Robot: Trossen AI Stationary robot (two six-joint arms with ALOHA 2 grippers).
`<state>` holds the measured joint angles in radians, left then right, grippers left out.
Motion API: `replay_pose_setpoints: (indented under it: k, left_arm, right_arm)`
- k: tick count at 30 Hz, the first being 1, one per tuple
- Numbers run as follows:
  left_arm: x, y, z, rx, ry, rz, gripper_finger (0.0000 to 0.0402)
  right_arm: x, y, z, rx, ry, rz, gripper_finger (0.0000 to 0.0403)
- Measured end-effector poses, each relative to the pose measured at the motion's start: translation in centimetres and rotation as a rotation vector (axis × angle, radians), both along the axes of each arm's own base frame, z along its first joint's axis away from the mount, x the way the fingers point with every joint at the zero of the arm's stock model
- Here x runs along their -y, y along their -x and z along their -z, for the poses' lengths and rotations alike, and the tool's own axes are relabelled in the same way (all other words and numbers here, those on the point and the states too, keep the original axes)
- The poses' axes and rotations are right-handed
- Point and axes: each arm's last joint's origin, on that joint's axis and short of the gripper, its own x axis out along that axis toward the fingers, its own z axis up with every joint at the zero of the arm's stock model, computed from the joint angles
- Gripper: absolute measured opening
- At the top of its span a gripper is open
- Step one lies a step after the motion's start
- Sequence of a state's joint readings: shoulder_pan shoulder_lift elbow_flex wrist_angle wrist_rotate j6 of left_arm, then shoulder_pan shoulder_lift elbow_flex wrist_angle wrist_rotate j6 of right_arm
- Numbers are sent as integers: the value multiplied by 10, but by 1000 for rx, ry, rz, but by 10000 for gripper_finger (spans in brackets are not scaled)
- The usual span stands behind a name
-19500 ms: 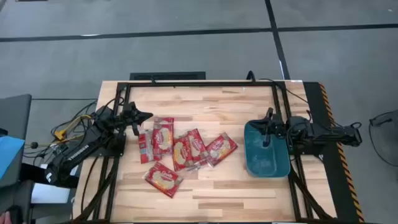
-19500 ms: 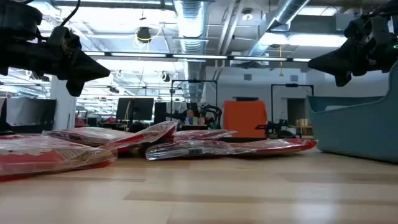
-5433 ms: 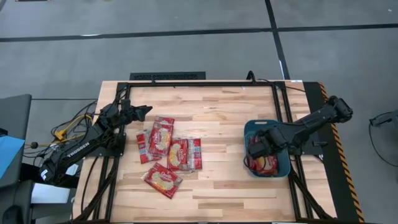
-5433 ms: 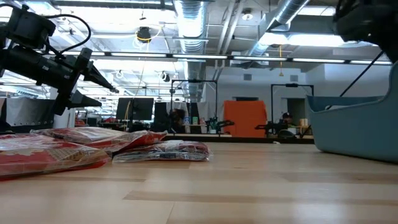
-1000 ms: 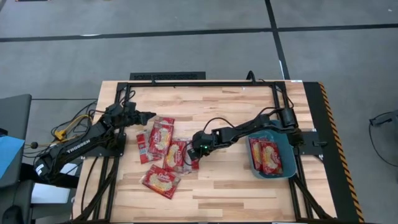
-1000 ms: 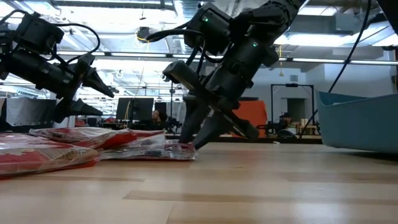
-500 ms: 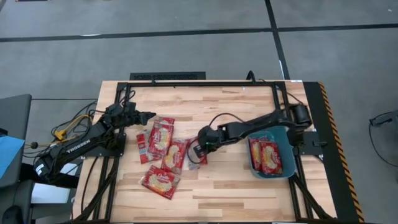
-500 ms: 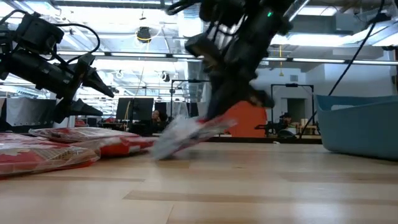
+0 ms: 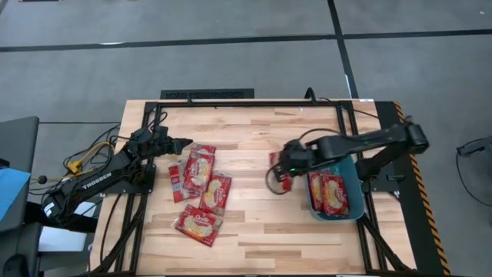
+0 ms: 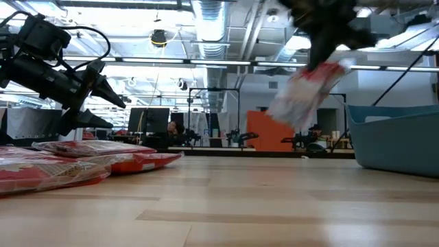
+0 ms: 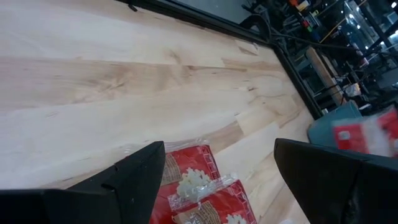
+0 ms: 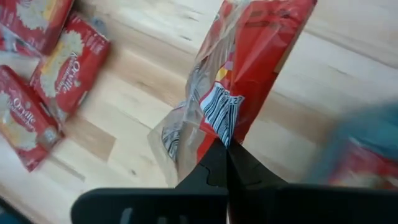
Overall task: Sort popcorn bags into baskets
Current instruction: Stack the popcorn bag into the blue bin
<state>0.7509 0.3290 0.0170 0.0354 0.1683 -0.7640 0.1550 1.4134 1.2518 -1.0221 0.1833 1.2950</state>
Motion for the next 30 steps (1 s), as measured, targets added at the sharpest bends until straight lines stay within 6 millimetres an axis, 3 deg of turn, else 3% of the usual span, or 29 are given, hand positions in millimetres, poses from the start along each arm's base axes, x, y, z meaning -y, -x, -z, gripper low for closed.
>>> replay_pose_setpoints:
  k: [7, 15, 20, 30]
  left_arm:
    - [0, 0, 0, 0, 0, -2, 291]
    - [0, 0, 0, -4, -2, -15, 291]
    - [-1, 1, 0, -10, -5, -35, 291]
    - [-2, 2, 0, -19, -16, -86, 291]
  right_arm:
    - [-2, 68, -38, 5, -36, 98, 4]
    - [-14, 128, -48, -135, -84, 208, 6]
    - [-25, 137, -43, -197, -163, 203, 5]
    - [-46, 121, 2, -538, -217, 158, 7]
